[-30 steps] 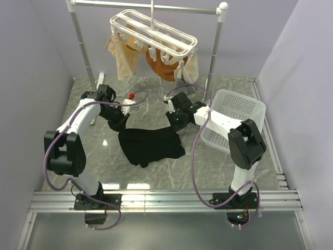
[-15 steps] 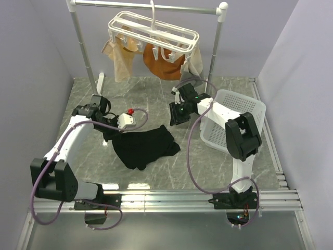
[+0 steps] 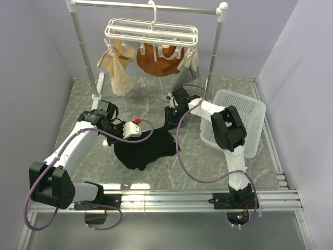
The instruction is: Clip the underwear to the hanger
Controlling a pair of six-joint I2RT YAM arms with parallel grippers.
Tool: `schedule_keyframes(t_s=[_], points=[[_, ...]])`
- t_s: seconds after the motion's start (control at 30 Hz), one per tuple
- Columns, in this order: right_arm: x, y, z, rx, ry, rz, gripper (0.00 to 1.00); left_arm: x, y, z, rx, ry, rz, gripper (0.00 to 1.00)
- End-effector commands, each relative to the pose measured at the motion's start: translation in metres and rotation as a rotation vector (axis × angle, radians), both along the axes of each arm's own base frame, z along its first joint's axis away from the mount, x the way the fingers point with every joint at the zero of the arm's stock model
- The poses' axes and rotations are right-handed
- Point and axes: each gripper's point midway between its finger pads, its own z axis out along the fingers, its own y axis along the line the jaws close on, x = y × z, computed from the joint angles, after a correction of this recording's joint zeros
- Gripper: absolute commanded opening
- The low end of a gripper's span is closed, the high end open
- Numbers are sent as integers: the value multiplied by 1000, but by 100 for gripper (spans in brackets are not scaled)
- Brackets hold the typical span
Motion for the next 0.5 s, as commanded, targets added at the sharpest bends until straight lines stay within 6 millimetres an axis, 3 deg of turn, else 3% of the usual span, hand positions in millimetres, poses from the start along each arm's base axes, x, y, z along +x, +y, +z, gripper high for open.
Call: schedule_keyframes(t_s=[0.0, 0.1, 0.27, 0.33, 0.4, 0.47], points=[[3, 16, 0, 66, 26, 12, 38, 8, -4, 8, -9, -58, -16, 0], [-10, 24, -5, 120, 90, 39, 36, 11, -5, 8, -15, -60, -3, 1], [-20, 30, 3, 188, 121, 72, 32, 17, -7, 6, -21, -66, 15, 0], [-22, 30, 1, 190, 121, 82, 23, 19, -8, 6, -28, -66, 24, 0], [-25, 30, 2, 192, 128, 91, 2, 20, -10, 7, -34, -64, 34, 0], [-24, 27, 12, 190, 110, 89, 0, 22, -12, 11, -47, -69, 43, 0]])
